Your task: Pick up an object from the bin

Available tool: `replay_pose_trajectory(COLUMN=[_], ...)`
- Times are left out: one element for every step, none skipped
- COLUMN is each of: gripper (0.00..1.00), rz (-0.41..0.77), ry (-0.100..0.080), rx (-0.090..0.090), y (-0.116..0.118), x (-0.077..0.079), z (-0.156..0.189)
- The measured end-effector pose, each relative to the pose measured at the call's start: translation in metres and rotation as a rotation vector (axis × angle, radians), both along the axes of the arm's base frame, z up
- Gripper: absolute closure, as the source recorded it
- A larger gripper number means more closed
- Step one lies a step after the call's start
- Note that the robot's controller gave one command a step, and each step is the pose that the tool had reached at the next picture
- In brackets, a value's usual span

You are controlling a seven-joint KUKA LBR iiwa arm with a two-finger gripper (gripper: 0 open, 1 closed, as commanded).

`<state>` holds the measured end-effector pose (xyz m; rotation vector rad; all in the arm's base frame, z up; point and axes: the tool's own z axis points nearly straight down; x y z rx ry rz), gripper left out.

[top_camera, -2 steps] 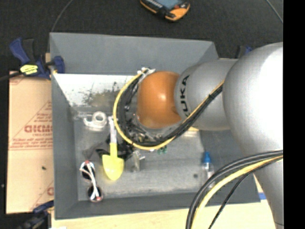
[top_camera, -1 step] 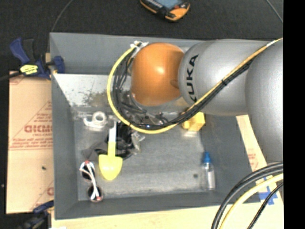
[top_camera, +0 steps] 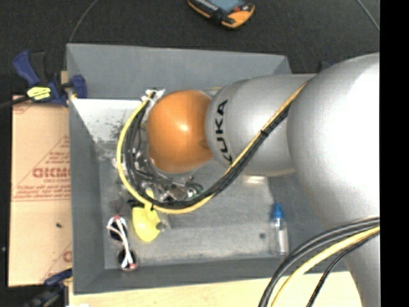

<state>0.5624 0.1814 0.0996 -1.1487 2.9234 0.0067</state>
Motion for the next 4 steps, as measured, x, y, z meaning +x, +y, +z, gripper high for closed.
replay_pose_trajectory(gripper=[0.00,1.00,1.00,1.00], rz=[0.367,0.444,0.444,0.444], ry=[-0.023,-0.007,-0.007,-0.006], rx=[0.000,0.005,0.005,0.006], y=[-0.034,0.052,0.052,0.052], x=[0.034,-0.016,-0.016,-0.017], z=[-0.028,-0.027,-0.027,-0.024])
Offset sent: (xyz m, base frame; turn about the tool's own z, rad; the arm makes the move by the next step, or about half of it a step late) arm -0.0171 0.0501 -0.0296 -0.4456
